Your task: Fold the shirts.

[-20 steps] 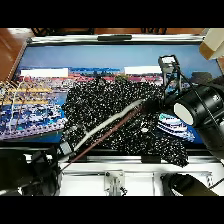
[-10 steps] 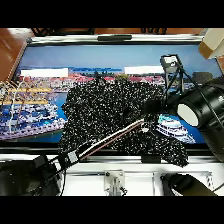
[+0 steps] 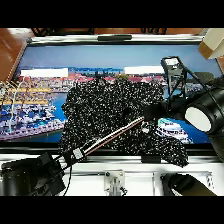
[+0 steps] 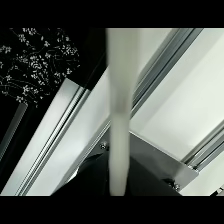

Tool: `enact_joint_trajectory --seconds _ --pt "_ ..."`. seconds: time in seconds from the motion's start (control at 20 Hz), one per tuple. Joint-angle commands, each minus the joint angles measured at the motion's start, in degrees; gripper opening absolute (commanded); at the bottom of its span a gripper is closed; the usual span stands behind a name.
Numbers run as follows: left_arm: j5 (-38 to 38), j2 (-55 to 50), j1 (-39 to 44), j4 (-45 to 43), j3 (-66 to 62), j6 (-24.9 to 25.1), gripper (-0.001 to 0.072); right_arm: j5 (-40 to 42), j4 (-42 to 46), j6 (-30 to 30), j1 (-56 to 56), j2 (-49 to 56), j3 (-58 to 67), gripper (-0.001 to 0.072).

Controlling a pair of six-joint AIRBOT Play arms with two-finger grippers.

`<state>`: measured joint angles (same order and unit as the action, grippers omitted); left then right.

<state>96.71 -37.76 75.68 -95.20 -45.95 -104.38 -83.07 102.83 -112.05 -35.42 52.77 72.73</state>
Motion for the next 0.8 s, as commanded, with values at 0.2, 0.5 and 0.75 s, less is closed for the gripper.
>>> enact_joint_trajectory --seconds 0.2,0.5,0.75 --pt "1.62 1.97 0.04 -2.86 0.04 0.24 0.0047 -0.31 1.07 0.28 0.00 -0.09 0.07 0.0059" --pt "-2.71 -4.90 0.02 -5.35 0.09 3.37 0.0047 0.76 -4.57 4.35 -0.09 -0.09 0.07 0.0059" --pt "-1.03 -5.46 0.00 -5.57 0.04 2.03 0.0047 0.28 1.73 6.10 -4.26 -1.25 0.17 0.0059"
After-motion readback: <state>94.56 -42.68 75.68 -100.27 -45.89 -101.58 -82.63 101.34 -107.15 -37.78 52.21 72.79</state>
